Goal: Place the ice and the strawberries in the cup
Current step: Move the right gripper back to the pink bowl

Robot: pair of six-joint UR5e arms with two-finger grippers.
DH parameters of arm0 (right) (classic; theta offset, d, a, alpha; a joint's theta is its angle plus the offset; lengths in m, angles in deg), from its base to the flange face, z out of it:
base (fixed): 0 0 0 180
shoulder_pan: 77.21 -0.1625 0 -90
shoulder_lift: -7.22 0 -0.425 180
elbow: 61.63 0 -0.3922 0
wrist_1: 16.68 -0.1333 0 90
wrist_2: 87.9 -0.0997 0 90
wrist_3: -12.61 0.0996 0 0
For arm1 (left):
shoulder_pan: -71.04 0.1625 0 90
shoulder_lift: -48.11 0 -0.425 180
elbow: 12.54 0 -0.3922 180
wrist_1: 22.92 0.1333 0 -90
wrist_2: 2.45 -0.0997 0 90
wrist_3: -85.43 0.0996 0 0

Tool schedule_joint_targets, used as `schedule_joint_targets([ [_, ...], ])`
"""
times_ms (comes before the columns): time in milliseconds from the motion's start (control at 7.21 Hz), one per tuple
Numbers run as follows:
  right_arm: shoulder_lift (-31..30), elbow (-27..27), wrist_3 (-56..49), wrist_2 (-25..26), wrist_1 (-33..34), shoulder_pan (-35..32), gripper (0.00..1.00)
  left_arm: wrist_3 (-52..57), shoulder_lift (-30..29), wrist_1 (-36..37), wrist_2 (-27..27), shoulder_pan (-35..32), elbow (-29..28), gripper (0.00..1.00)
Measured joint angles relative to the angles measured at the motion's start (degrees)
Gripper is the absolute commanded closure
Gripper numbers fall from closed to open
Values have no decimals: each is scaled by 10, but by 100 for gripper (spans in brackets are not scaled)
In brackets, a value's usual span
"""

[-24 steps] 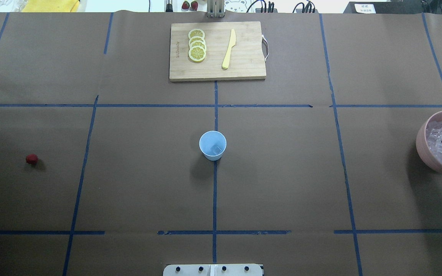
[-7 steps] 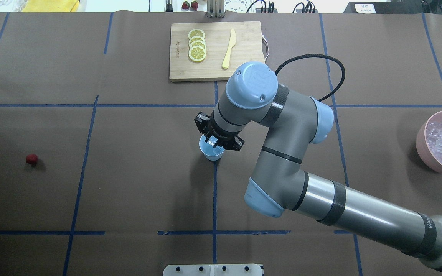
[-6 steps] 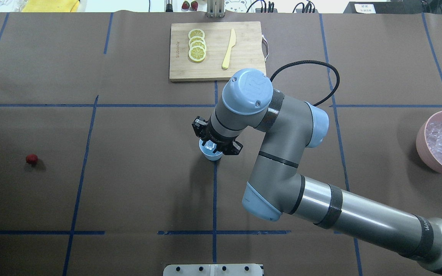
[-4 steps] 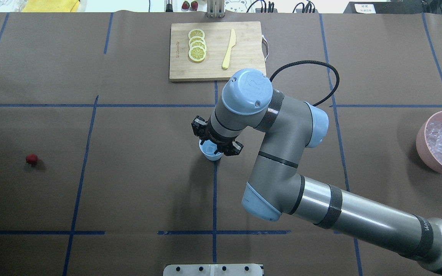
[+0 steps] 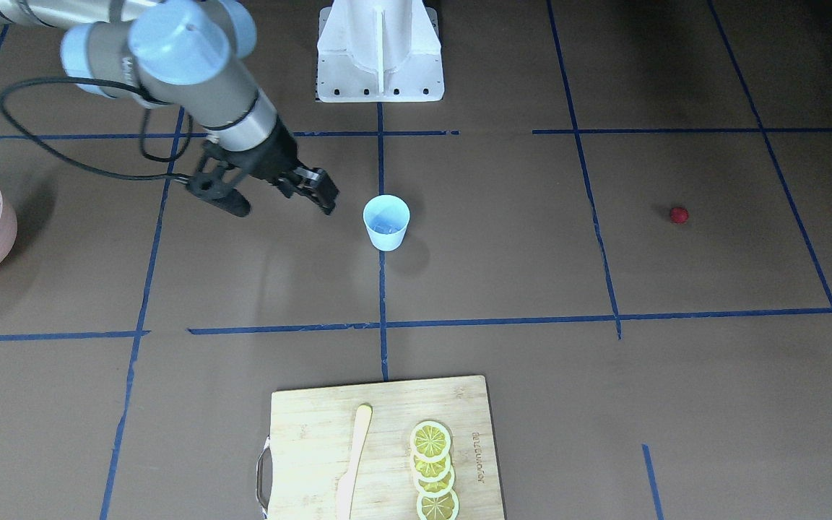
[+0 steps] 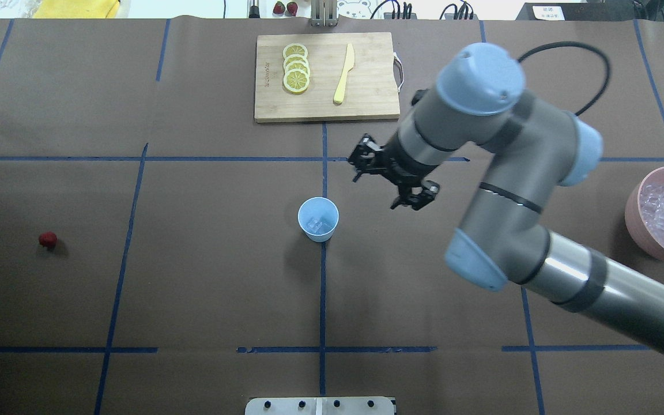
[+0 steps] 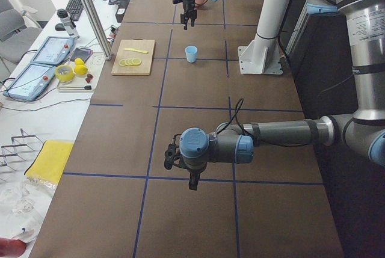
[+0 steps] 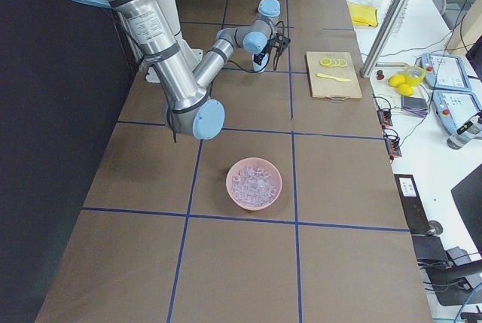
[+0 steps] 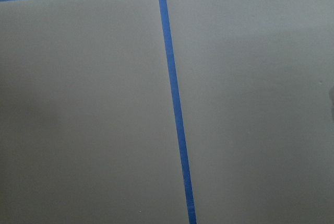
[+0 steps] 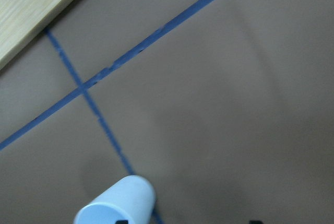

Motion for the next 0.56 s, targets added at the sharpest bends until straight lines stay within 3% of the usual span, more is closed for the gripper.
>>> schedule_joint_targets([
  [278,-189,-104,-181,-13,-2,-64,17,0,1,0,0,0,0,0],
  [555,-304,-121,-392,-13,-7,-134,17,0,5,0,3,0,0,0],
])
